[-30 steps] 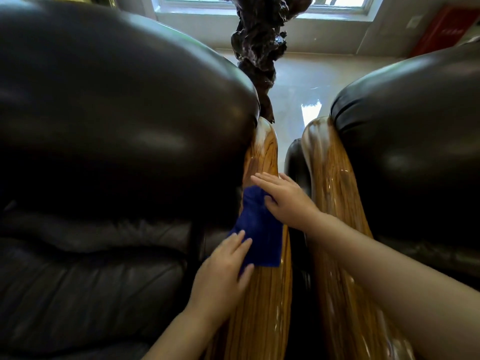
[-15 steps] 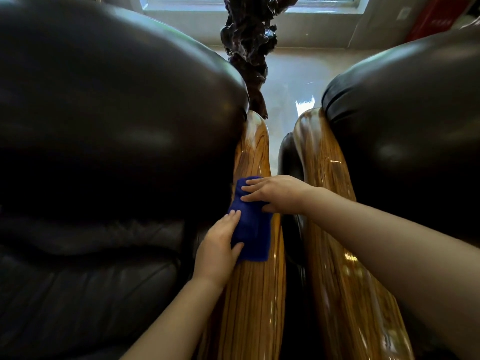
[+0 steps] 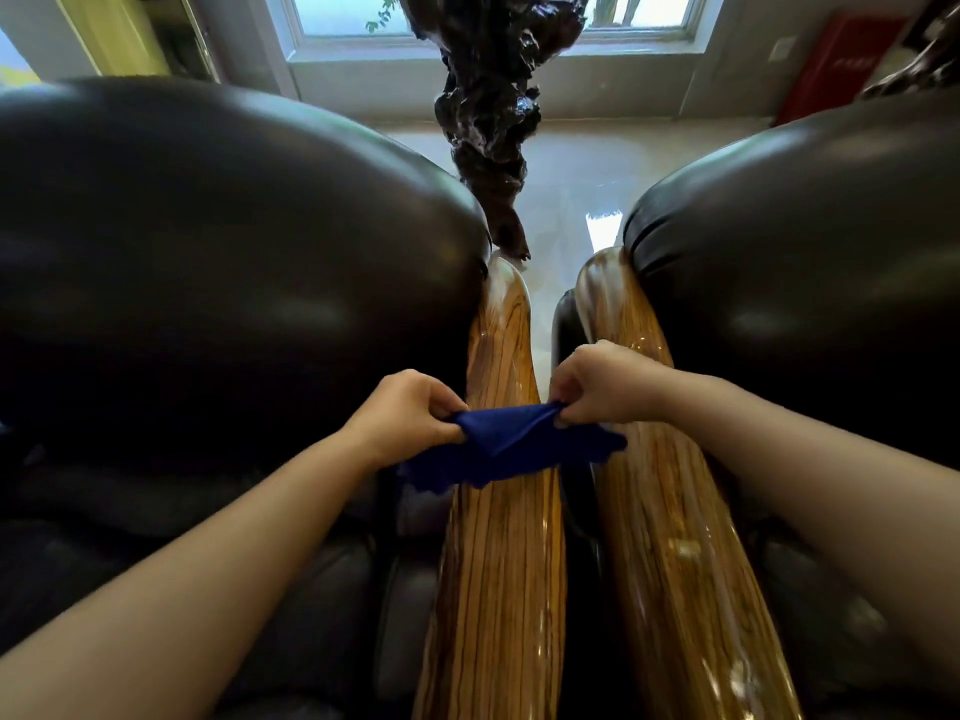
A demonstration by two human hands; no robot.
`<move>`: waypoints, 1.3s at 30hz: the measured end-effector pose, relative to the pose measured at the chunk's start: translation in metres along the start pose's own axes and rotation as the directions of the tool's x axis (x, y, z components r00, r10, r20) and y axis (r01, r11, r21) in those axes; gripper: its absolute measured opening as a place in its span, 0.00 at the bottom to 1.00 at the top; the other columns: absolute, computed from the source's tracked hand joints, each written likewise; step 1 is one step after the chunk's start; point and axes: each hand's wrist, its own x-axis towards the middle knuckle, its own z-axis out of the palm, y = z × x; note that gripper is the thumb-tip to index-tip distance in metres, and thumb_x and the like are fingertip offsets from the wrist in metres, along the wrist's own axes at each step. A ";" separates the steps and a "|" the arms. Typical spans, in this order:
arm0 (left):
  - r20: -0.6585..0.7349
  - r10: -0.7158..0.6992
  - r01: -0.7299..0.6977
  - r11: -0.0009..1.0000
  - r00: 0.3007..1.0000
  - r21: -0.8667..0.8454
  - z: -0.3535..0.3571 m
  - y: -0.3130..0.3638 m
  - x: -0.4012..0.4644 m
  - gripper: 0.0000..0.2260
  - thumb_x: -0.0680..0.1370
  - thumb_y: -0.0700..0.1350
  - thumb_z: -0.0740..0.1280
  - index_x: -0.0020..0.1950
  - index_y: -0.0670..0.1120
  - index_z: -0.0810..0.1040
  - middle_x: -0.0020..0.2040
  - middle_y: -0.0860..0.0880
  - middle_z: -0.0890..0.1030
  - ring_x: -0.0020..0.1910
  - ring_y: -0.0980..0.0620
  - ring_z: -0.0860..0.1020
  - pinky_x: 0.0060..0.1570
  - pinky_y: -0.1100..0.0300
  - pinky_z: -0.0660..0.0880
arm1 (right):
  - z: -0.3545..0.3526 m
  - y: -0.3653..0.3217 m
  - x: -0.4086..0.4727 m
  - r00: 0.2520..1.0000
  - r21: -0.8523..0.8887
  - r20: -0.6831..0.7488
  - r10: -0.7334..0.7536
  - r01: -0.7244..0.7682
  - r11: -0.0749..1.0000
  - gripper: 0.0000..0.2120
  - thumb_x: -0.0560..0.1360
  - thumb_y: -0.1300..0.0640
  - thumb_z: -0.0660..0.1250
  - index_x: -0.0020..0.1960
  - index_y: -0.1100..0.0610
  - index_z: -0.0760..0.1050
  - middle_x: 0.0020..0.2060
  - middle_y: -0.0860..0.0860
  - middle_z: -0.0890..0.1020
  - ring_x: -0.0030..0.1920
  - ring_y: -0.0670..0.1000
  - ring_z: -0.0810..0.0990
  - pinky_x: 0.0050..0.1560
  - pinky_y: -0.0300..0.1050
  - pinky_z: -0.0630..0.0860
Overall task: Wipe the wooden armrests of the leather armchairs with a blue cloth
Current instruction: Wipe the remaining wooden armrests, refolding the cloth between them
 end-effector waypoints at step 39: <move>0.224 -0.109 0.123 0.991 0.968 -0.050 0.206 0.194 -0.217 0.09 0.71 0.38 0.70 0.48 0.50 0.81 0.45 0.53 0.82 0.47 0.58 0.80 0.47 0.62 0.78 | 0.068 0.041 -0.383 0.984 0.317 0.135 0.120 -0.157 0.935 0.09 0.68 0.53 0.72 0.37 0.38 0.75 0.33 0.37 0.80 0.37 0.30 0.77 0.29 0.28 0.72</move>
